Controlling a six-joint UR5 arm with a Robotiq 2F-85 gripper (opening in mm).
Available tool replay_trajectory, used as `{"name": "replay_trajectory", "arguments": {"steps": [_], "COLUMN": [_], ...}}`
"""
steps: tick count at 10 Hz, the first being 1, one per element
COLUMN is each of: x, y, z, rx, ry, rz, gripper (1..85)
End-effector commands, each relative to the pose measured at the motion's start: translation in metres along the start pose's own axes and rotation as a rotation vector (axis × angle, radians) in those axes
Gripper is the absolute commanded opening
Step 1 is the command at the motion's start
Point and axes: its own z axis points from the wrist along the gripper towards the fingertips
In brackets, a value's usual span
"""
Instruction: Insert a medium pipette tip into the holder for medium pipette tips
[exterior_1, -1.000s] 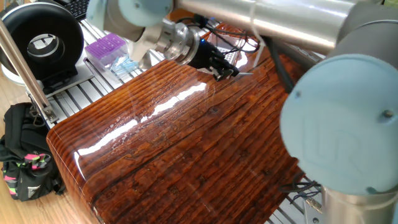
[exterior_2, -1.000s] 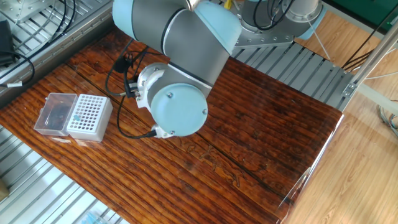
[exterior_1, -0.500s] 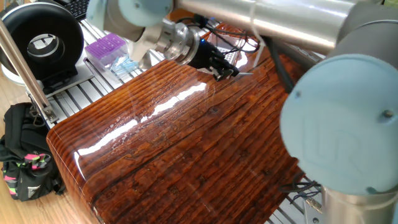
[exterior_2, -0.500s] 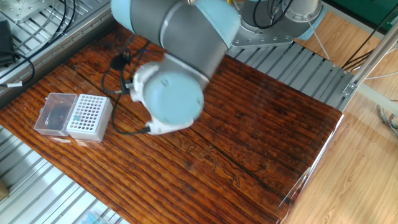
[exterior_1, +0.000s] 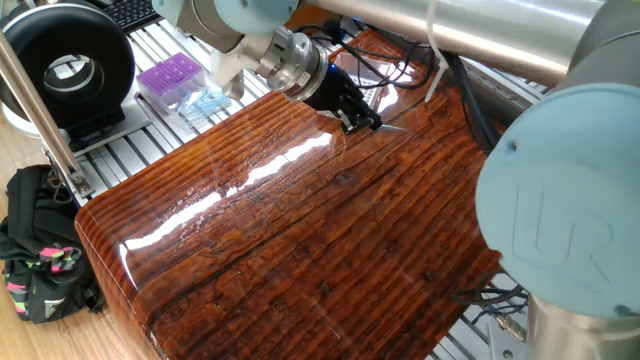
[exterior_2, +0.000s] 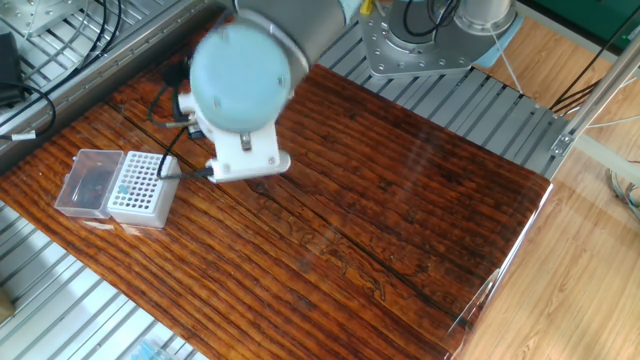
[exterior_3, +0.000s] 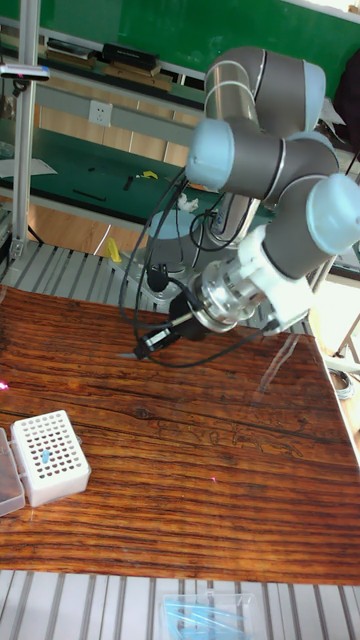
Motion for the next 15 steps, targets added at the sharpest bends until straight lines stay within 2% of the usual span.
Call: {"name": "replay_trajectory", "arguments": {"steps": [1, 3, 4, 5, 6, 8, 9, 10, 11, 12, 13, 14, 15], "x": [-0.015, -0.023, -0.021, -0.014, -0.019, -0.042, -0.058, -0.065, -0.071, -0.065, -0.064, -0.061, -0.063], "y": [0.014, 0.011, 0.01, 0.002, 0.005, 0.032, 0.034, 0.034, 0.042, 0.035, 0.027, 0.012, -0.005], "z": [-0.026, -0.031, -0.028, -0.022, -0.022, -0.025, -0.029, -0.031, -0.034, -0.031, -0.032, -0.037, -0.044], "rx": [-0.002, 0.028, 0.026, 0.043, 0.03, -0.083, -0.106, -0.121, -0.164, -0.132, -0.119, -0.115, -0.127], "ry": [-0.052, -0.075, -0.087, -0.079, -0.098, -0.182, -0.242, -0.262, -0.278, -0.258, -0.267, -0.29, -0.343], "rz": [0.065, 0.09, 0.086, 0.081, 0.074, 0.141, 0.218, 0.321, 0.366, 0.378, 0.384, 0.379, 0.369], "gripper": [1.0, 1.0, 1.0, 1.0, 1.0, 1.0, 1.0, 1.0, 1.0, 1.0, 1.0, 1.0, 1.0]}}
